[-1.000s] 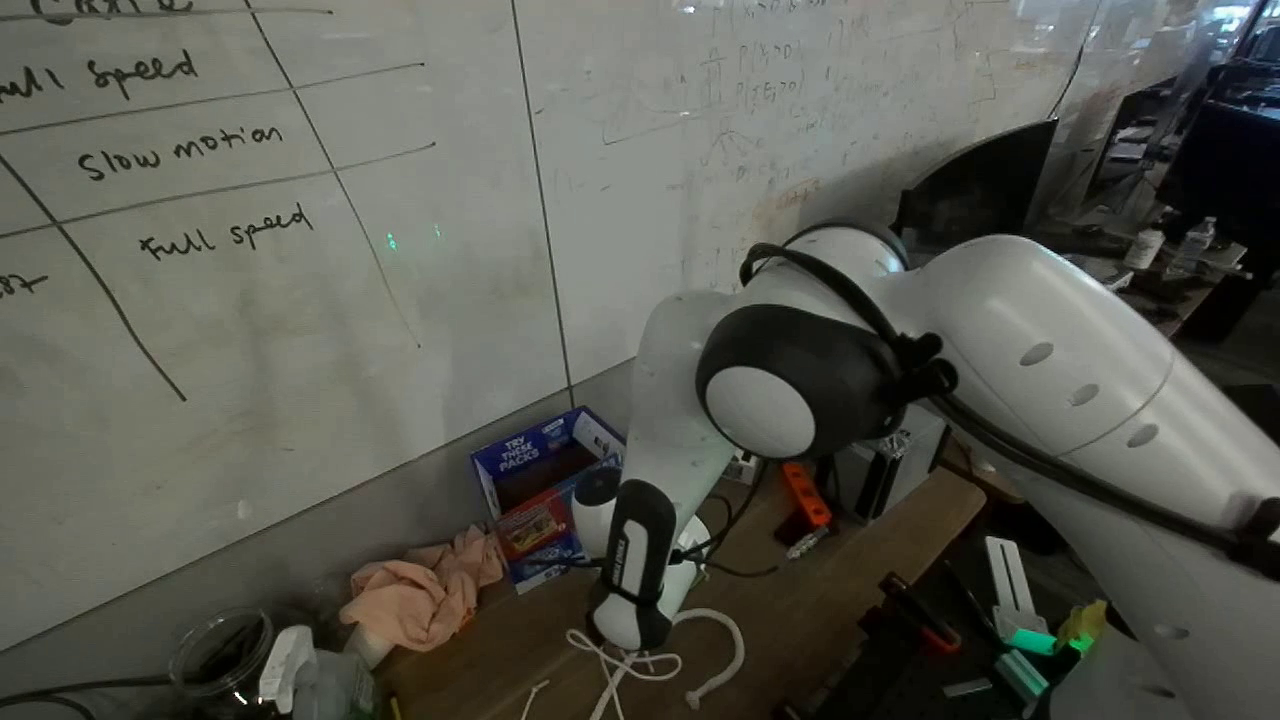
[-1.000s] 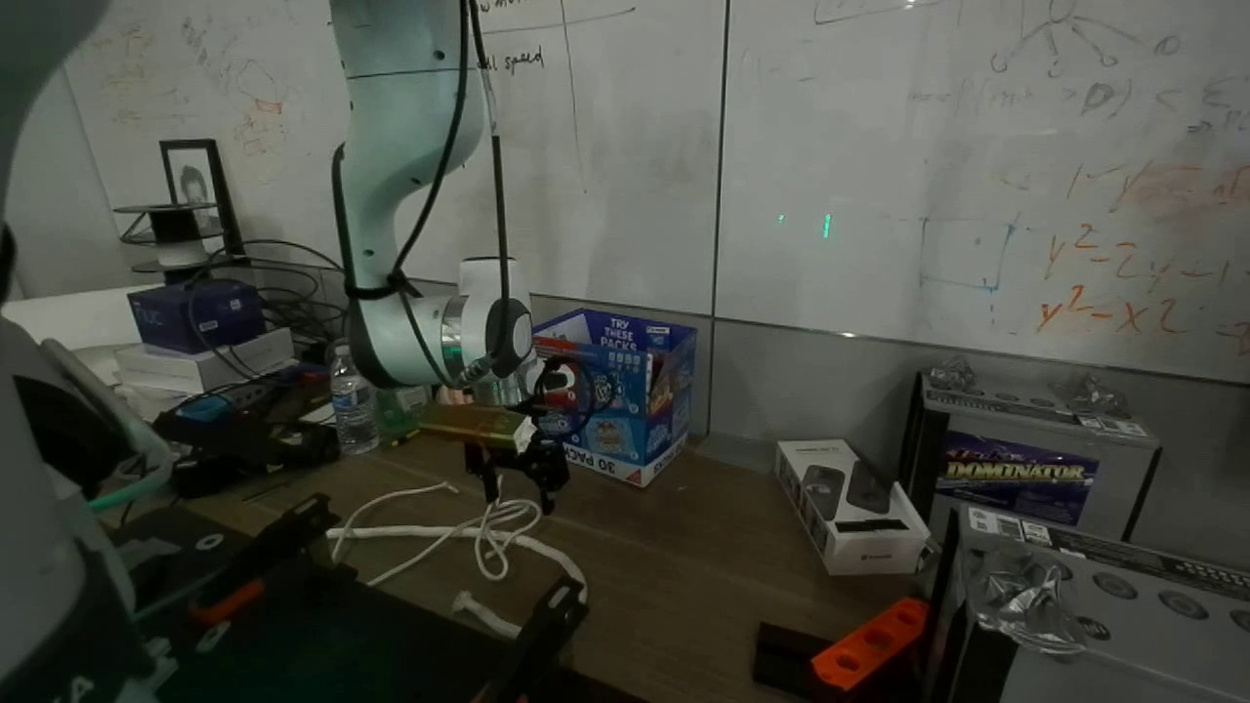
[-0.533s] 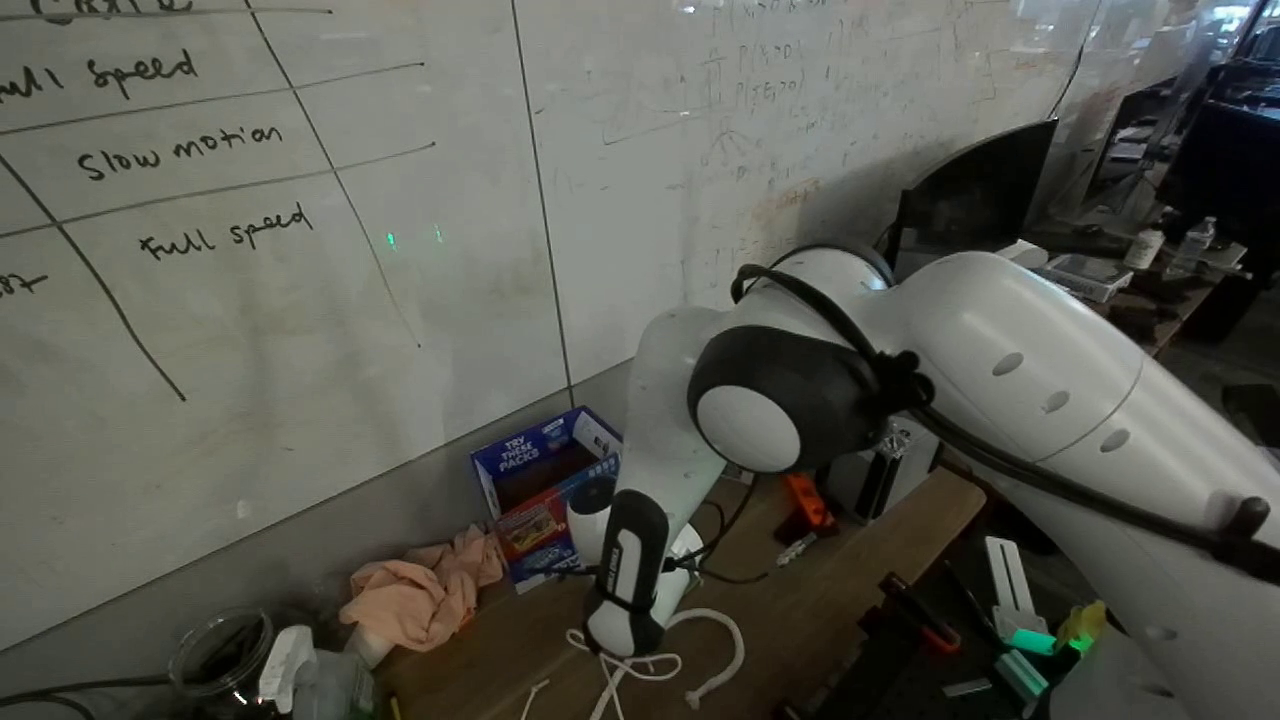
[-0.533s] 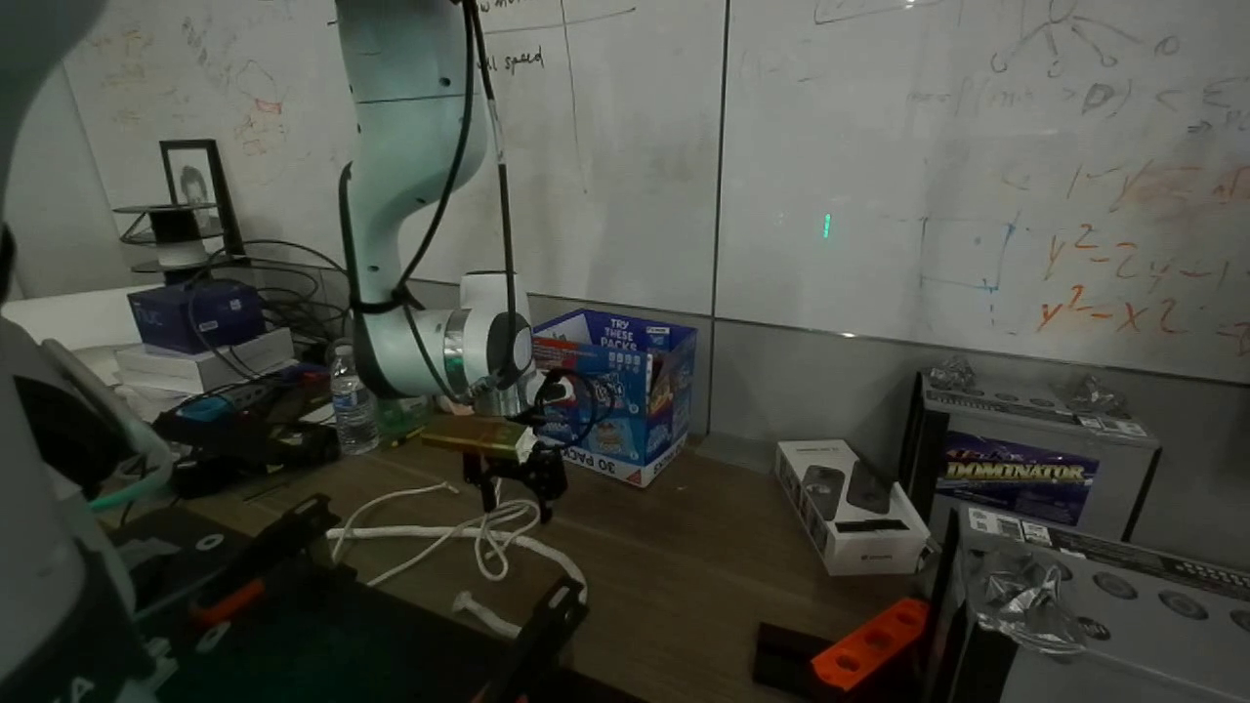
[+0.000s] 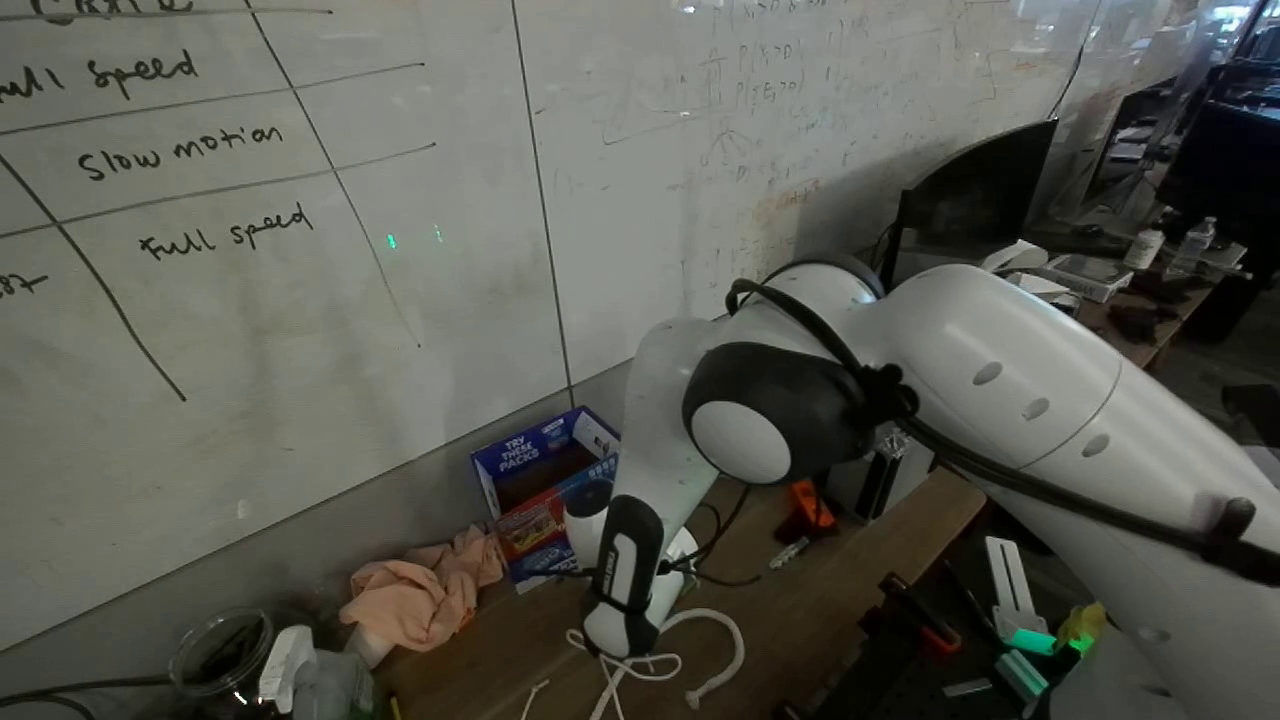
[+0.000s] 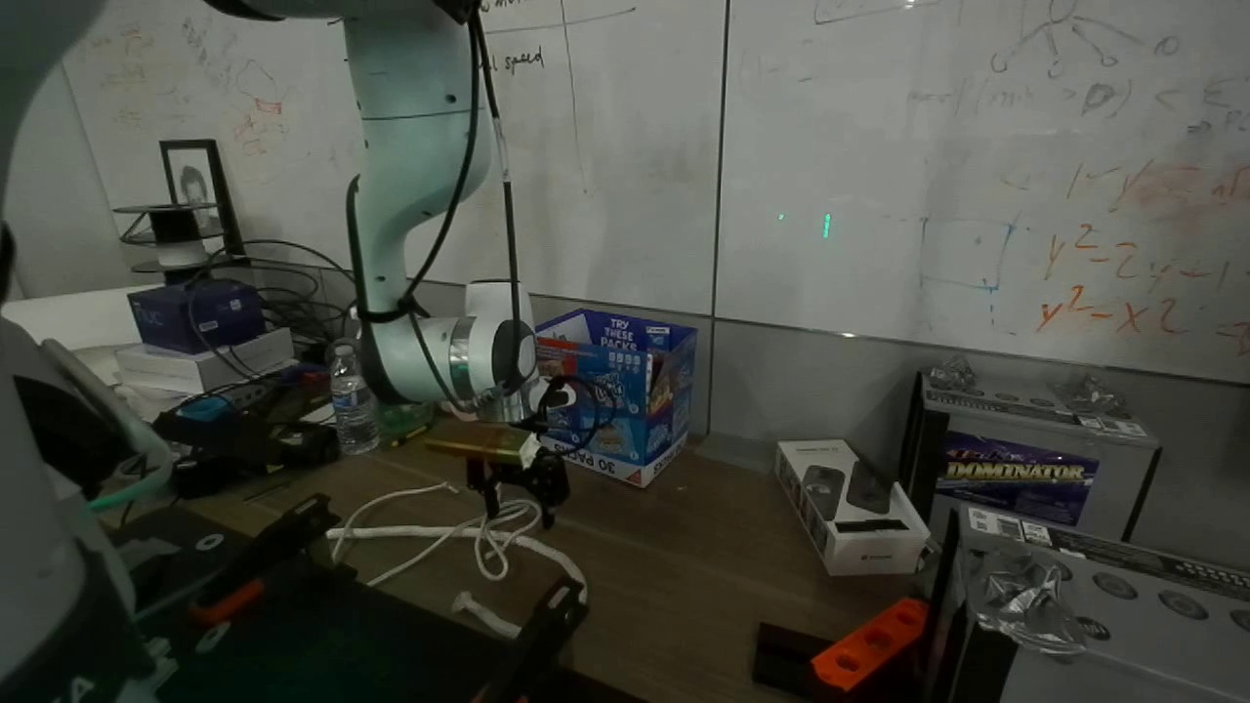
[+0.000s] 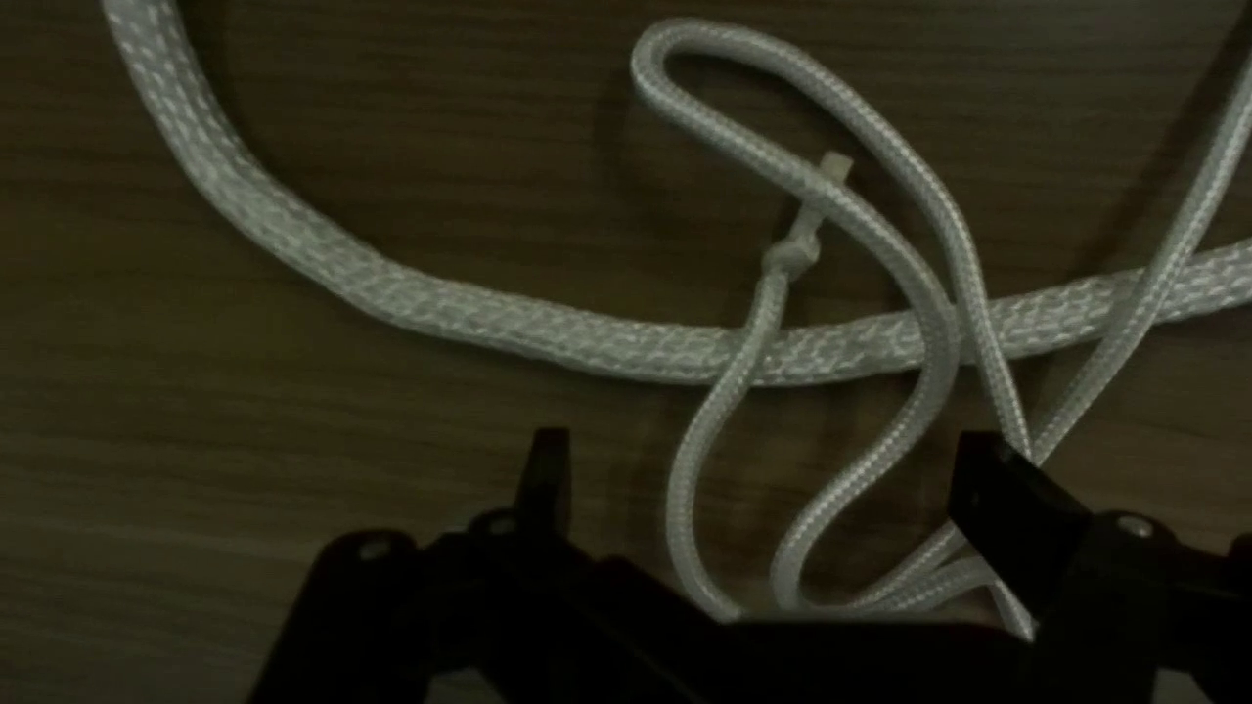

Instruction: Put the two ropes in the box one at a time

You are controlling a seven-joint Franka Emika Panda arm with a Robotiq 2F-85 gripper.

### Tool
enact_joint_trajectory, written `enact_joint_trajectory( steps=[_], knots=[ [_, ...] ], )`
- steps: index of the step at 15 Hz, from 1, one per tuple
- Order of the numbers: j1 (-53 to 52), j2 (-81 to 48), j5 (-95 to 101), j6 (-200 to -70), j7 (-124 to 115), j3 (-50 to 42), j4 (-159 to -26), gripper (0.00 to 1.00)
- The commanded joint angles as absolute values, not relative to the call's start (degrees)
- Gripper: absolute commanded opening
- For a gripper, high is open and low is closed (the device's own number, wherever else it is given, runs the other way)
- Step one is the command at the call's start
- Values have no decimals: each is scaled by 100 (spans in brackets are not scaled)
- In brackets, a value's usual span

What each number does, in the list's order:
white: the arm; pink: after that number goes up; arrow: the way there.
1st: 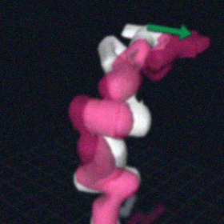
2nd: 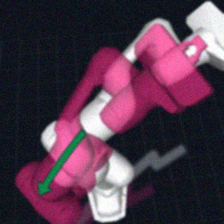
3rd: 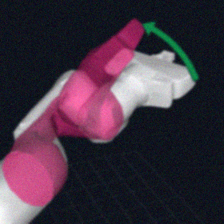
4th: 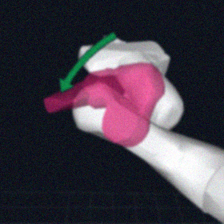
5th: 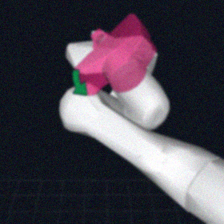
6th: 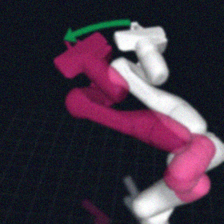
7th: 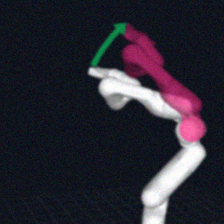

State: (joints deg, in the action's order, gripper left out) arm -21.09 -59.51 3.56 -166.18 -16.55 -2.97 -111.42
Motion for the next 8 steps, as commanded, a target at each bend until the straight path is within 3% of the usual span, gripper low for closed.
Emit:
enact_joint_trajectory(
  steps=[1,8],
  knots=[
    [-2010,-6073,247,-16480,-1471,-215,-10906,100],
    [-1774,-6064,230,-16455,-1314,-25,-10876,100]
  ],
)
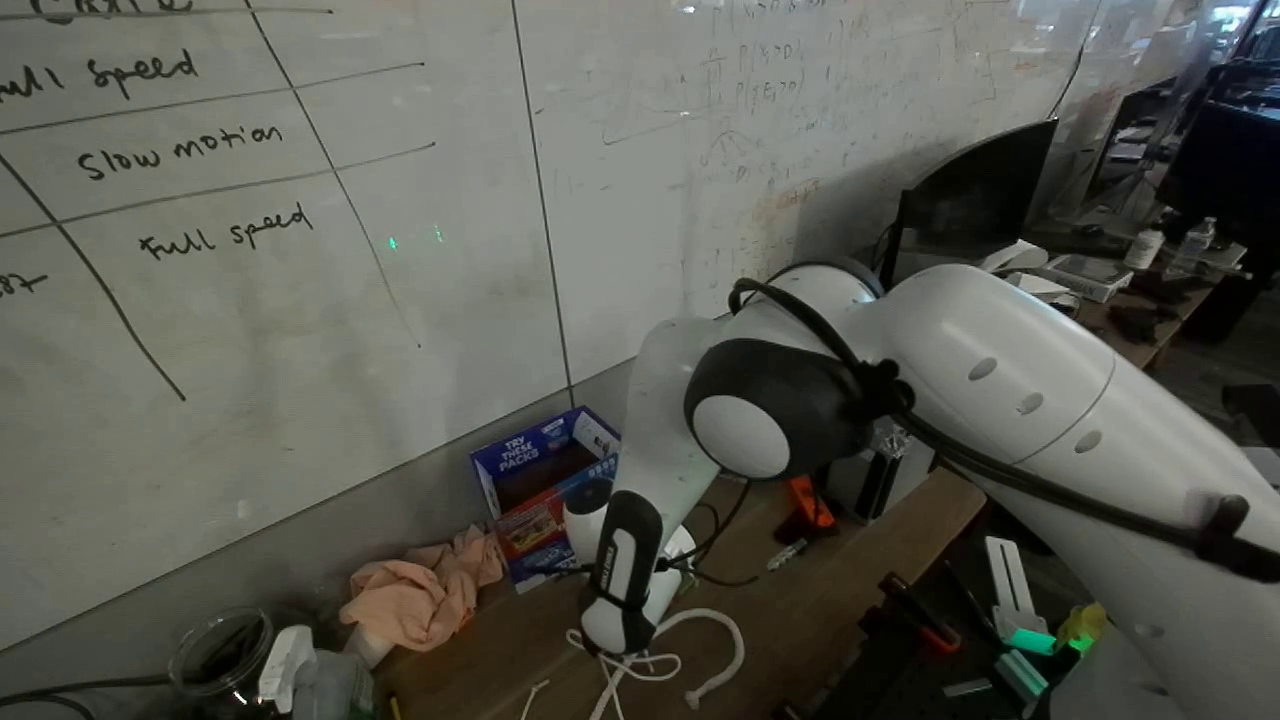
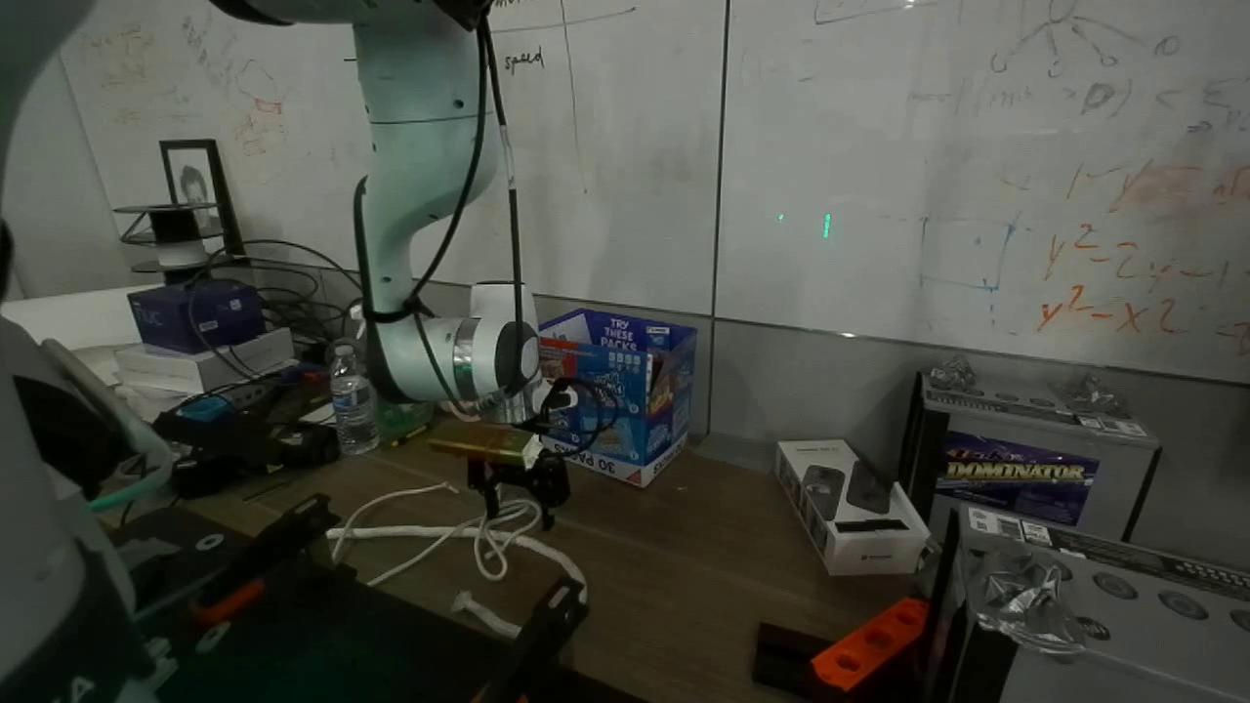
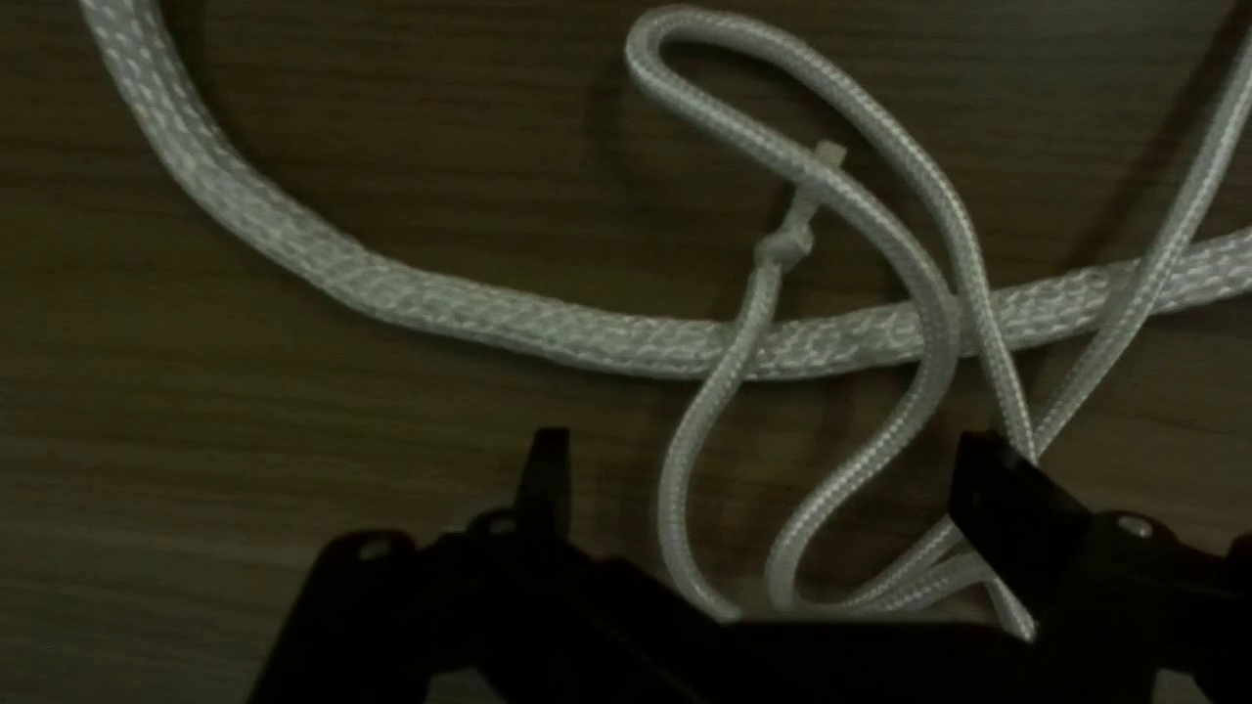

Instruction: Put the two ropes in the box one at a time

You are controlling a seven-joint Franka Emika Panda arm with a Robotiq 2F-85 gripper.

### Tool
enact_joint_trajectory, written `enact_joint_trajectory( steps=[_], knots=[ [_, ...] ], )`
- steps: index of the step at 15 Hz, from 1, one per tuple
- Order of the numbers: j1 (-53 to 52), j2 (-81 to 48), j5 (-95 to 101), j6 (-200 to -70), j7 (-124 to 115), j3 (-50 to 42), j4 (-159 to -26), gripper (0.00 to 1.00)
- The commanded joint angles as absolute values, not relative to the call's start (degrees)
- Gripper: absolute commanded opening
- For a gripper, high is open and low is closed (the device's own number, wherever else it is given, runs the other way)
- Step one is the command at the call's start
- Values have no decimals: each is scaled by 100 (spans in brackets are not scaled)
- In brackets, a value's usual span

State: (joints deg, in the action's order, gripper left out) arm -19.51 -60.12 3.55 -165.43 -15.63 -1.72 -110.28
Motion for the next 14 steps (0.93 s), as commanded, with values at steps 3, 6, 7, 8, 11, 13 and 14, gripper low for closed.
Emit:
enact_joint_trajectory(
  steps=[3,6,7,8,11,13,14],
  knots=[
    [-1692,-6070,228,-16453,-1256,28,-10858,100],
    [-1657,-6082,234,-16455,-1215,43,-10842,66],
    [-1639,-6075,232,-16443,-1199,57,-10841,58],
    [-1629,-6076,233,-16435,-1188,63,-10838,51],
    [-1604,-6071,237,-16399,-1159,68,-10831,27],
    [-1556,-6034,227,-16346,-1135,79,-10831,13],
    [-1497,-6000,216,-16307,-1110,100,-10832,5]
  ],
)
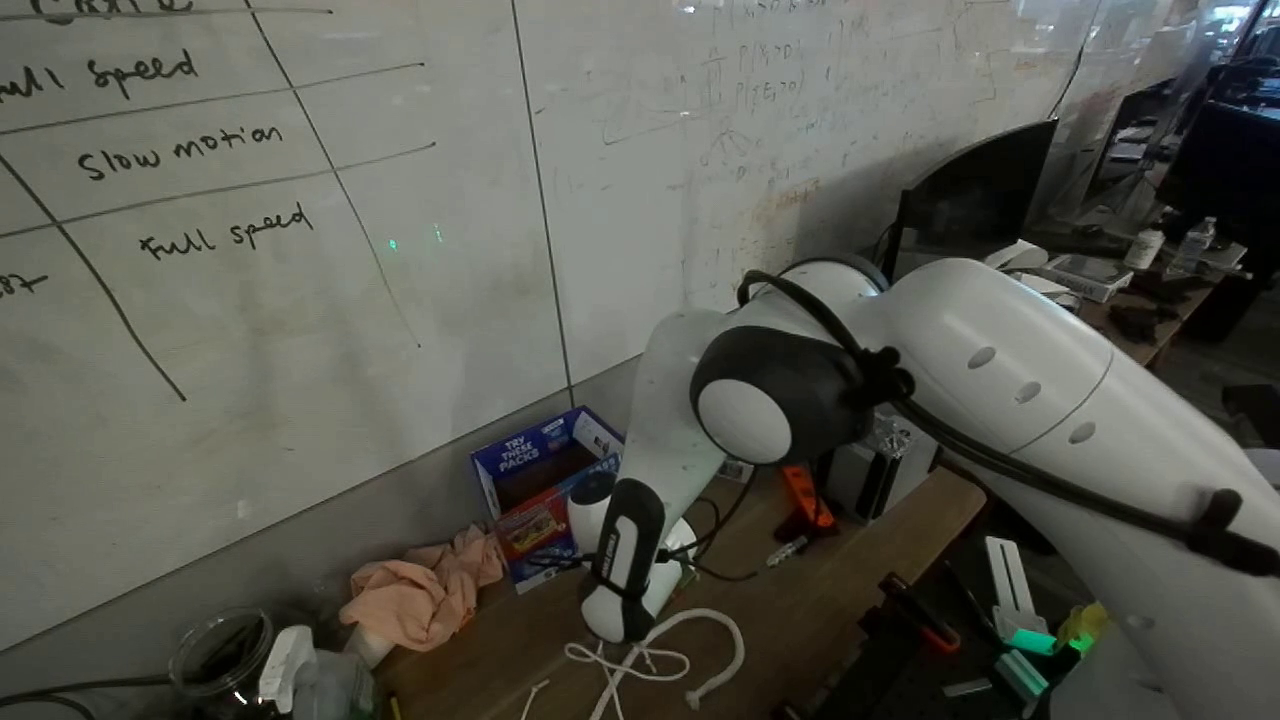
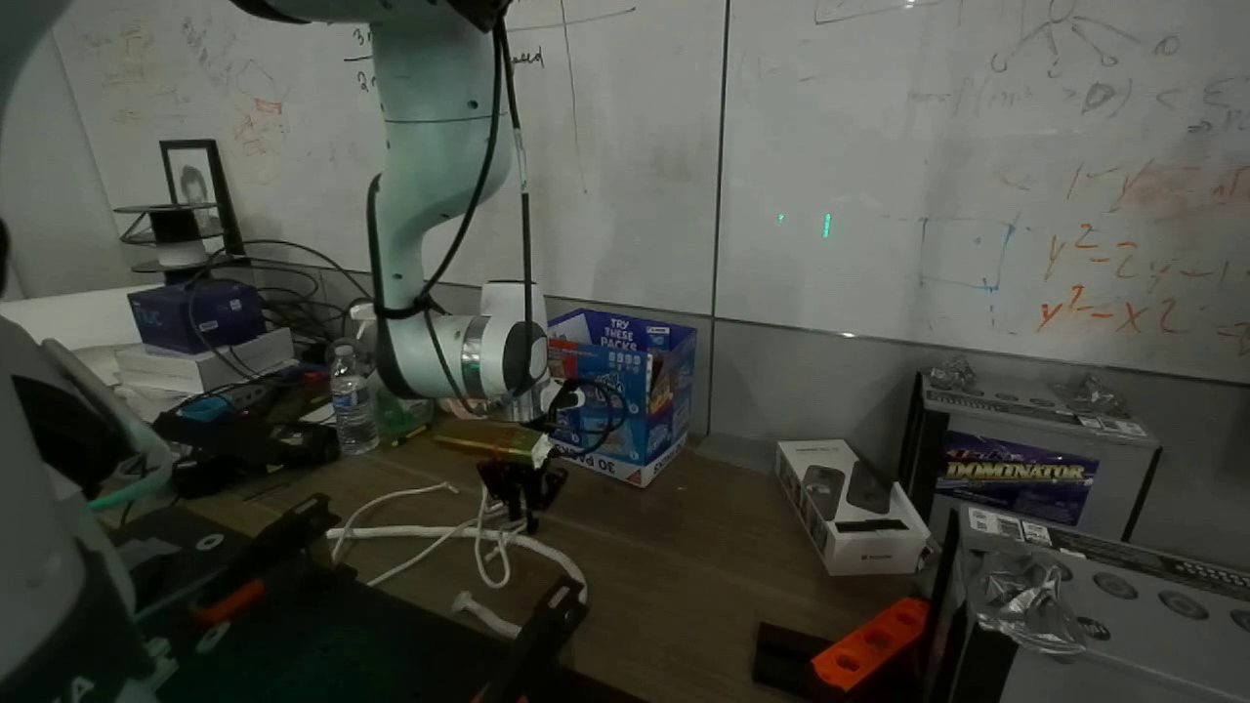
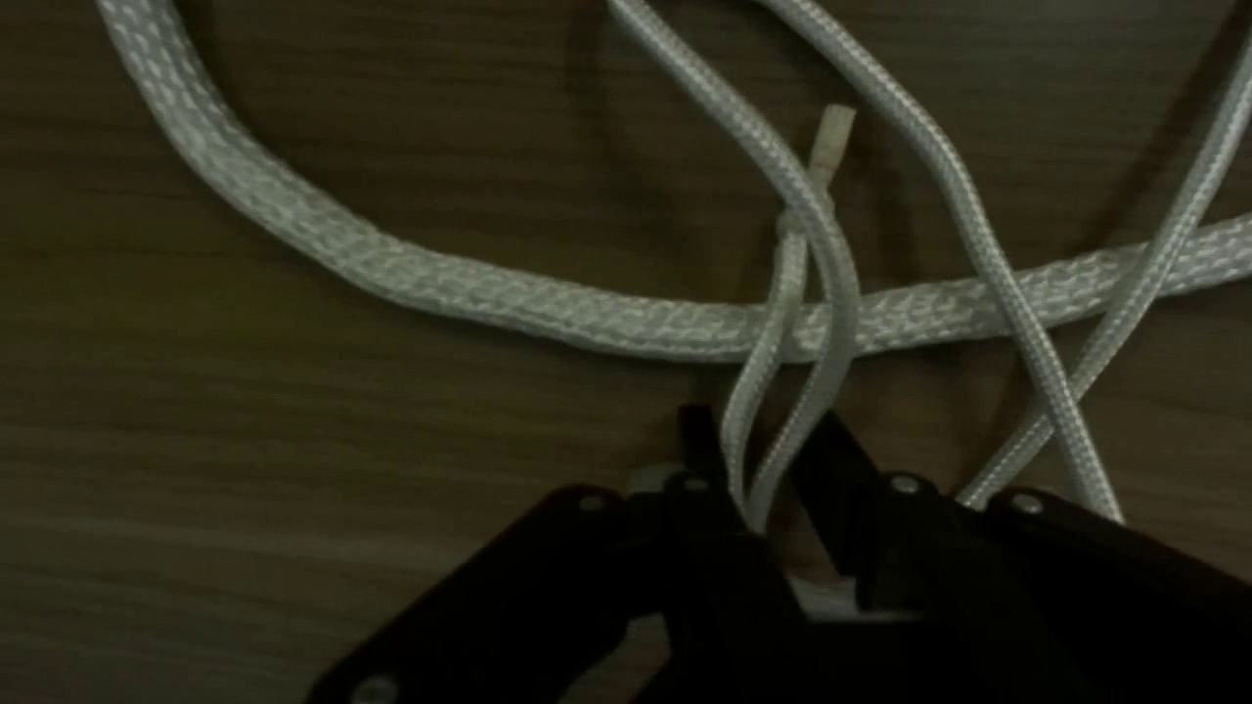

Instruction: Put the two ropes in the box one at a time

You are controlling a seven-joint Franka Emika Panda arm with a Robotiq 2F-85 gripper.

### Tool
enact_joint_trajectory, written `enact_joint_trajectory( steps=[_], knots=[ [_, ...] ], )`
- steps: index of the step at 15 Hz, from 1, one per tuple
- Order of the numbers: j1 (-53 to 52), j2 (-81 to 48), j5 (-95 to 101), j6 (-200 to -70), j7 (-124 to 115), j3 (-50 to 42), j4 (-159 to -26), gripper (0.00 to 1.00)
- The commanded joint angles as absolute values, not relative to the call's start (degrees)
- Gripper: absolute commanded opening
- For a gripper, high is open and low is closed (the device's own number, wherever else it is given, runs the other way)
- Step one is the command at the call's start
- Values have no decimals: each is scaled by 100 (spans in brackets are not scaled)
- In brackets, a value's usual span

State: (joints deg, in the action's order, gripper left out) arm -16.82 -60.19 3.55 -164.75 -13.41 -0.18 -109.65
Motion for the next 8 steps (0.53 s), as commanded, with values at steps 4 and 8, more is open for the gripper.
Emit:
enact_joint_trajectory(
  steps=[4,8],
  knots=[
    [-1223,-5777,154,-16231,-974,164,-10859,0],
    [-830,-5255,89,-15997,-783,241,-10928,1]
  ],
)
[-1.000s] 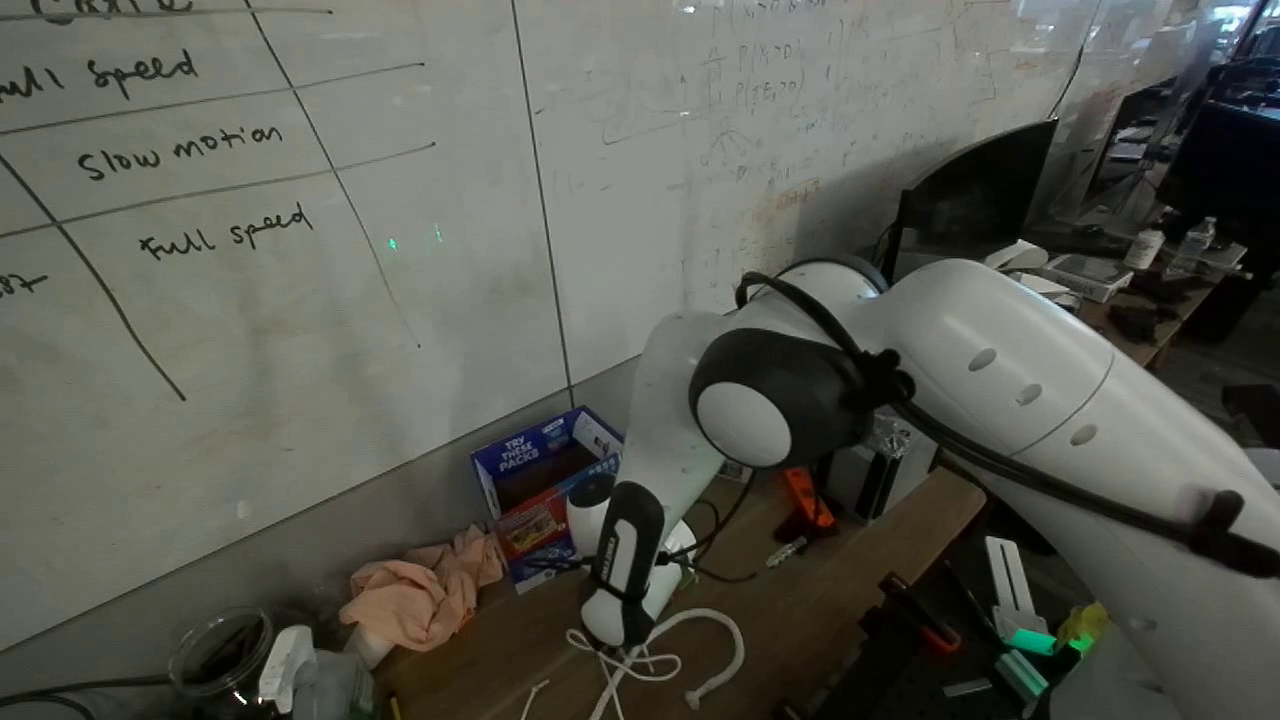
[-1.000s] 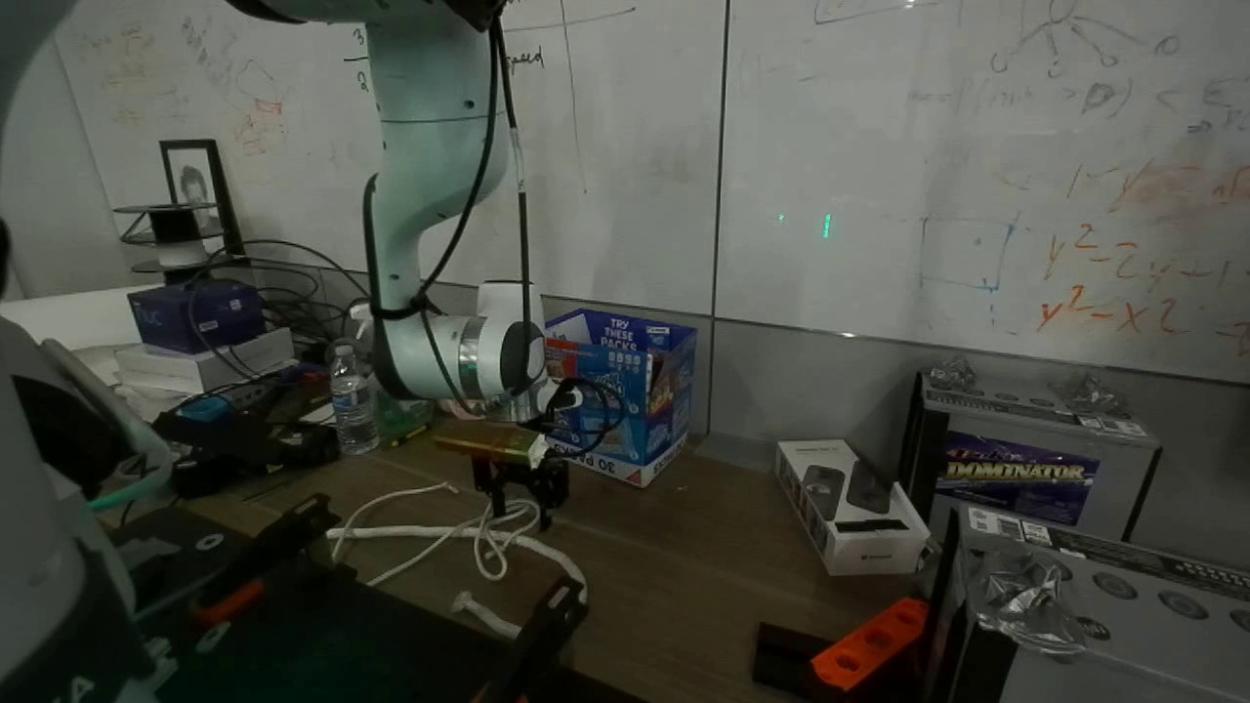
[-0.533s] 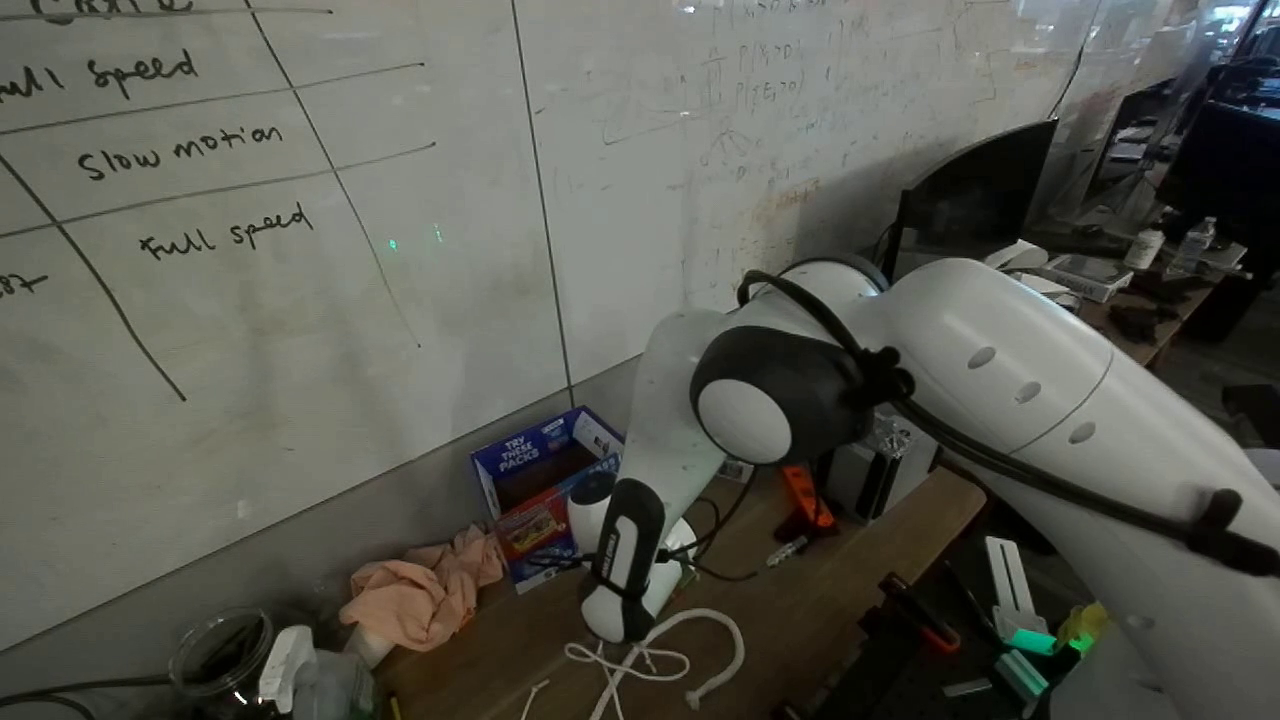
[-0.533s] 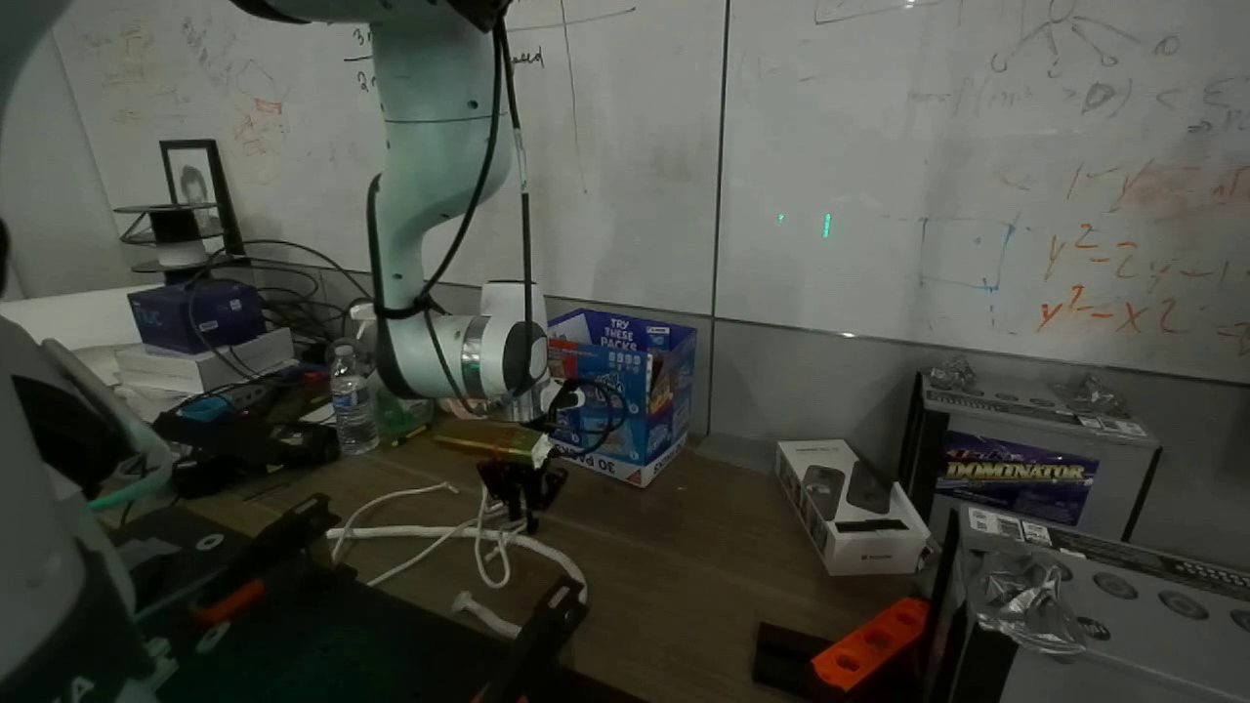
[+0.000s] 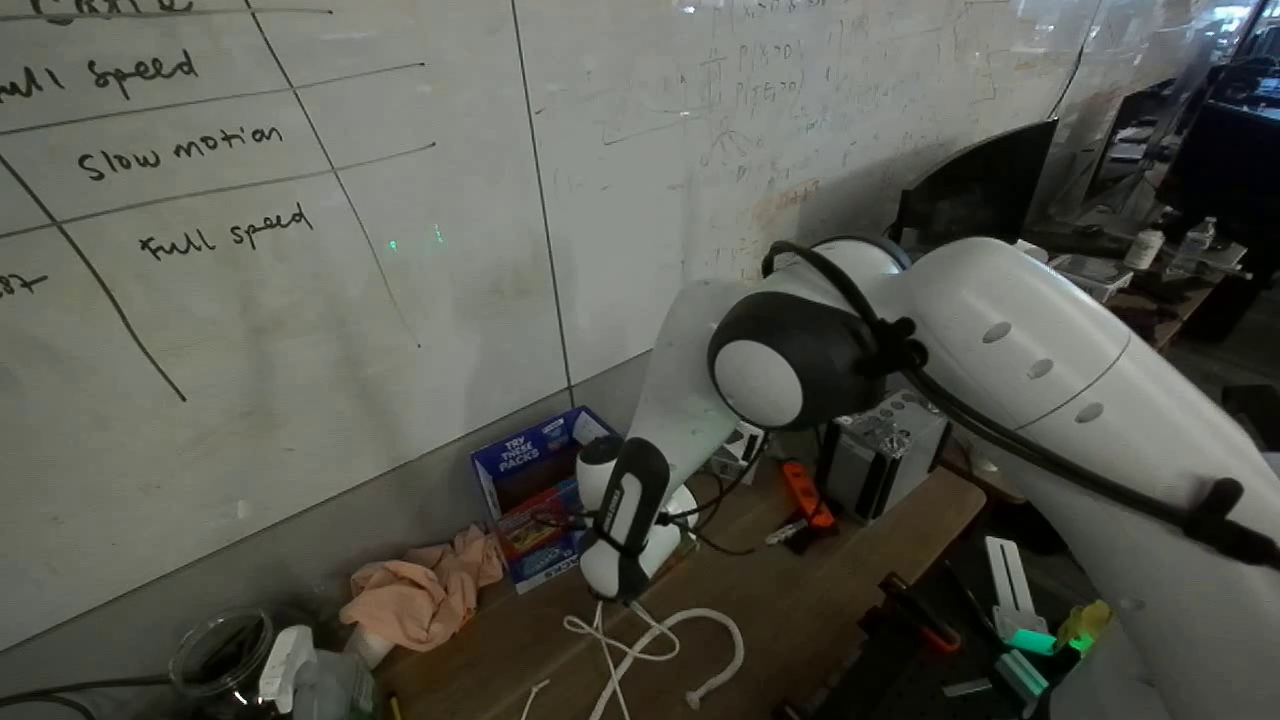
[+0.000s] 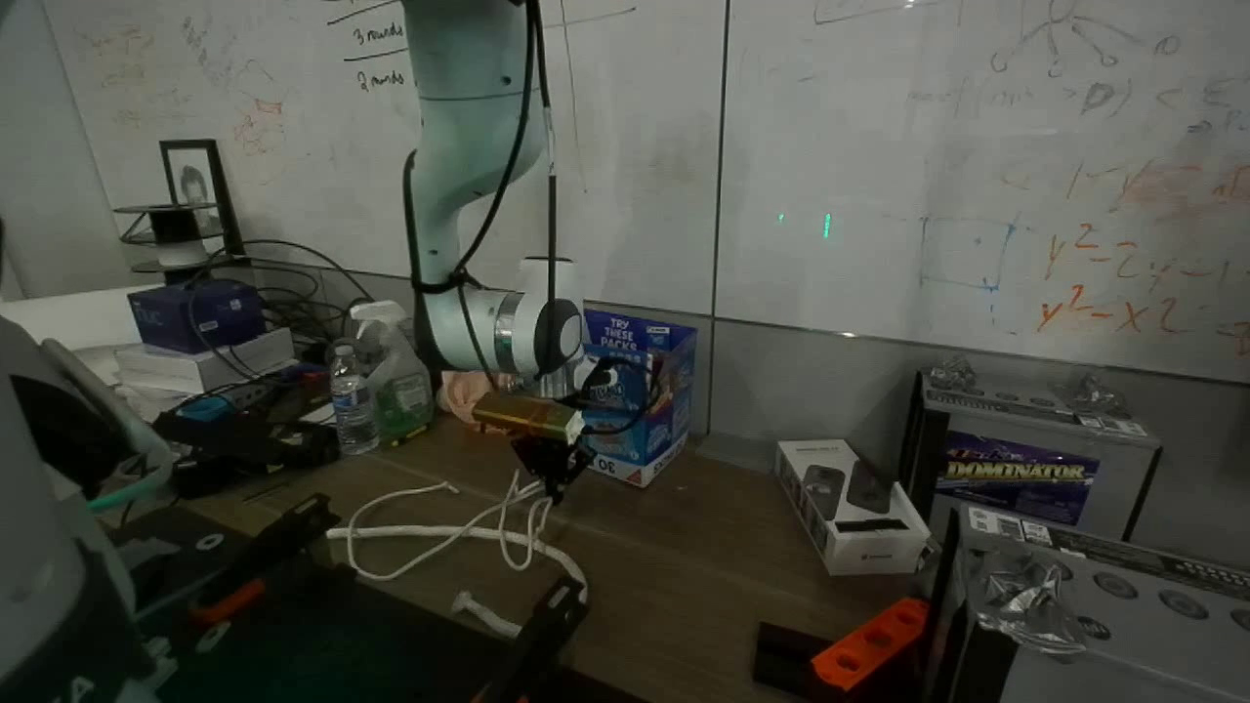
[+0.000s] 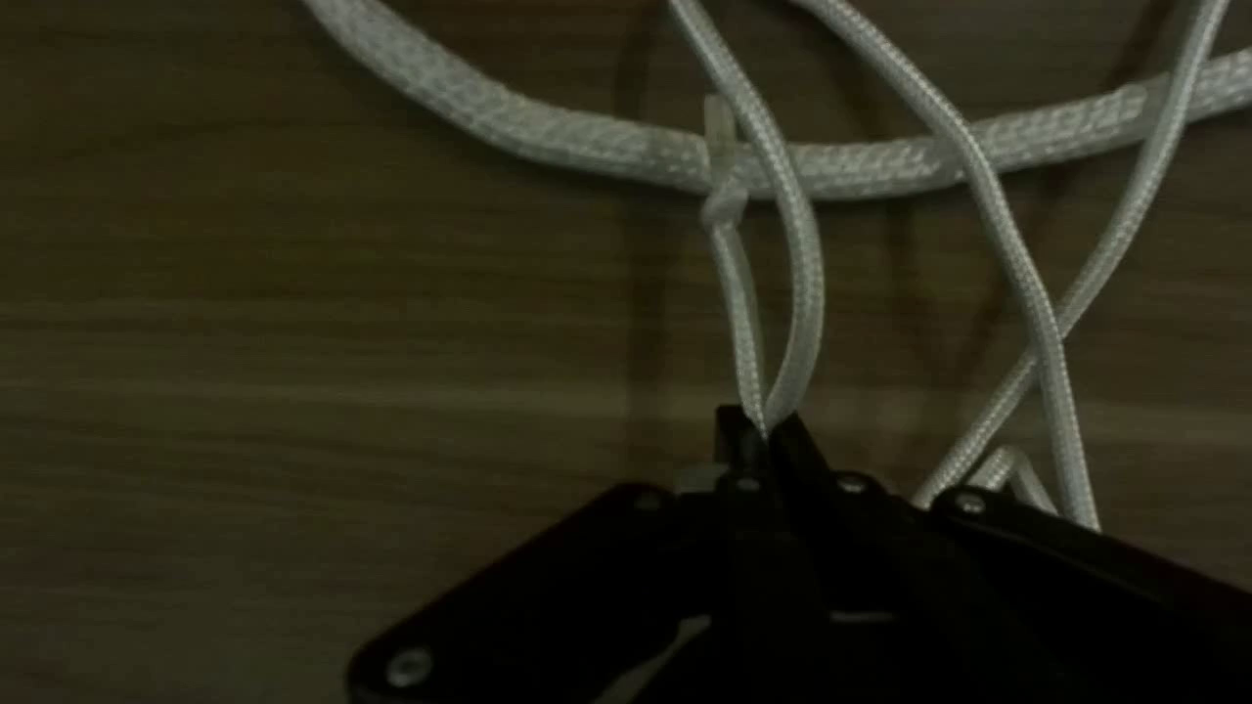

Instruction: Put the two ropes in the box one at a time

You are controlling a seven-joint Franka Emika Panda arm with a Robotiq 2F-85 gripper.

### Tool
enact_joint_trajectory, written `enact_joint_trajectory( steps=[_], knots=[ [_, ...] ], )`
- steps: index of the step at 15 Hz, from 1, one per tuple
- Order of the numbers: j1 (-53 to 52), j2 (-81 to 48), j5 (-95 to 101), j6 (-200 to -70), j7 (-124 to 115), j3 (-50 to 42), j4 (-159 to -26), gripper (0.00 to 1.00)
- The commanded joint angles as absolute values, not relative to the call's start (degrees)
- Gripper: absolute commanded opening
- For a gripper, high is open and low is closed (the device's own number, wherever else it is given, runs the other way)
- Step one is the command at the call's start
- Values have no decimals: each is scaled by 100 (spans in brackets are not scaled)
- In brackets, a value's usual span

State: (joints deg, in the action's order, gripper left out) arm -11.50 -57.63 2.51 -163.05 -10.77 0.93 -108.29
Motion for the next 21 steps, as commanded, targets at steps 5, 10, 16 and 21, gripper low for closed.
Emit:
enact_joint_trajectory(
  steps=[5,10,16,21],
  knots=[
    [-619,-3948,33,-15484,-739,245,-11279,1],
    [-868,-2599,155,-14775,-1061,100,-11515,1],
    [-926,-1165,132,-13941,-1754,155,-11353,1],
    [-922,-287,348,-13500,-2749,218,-10794,1]
  ],
)
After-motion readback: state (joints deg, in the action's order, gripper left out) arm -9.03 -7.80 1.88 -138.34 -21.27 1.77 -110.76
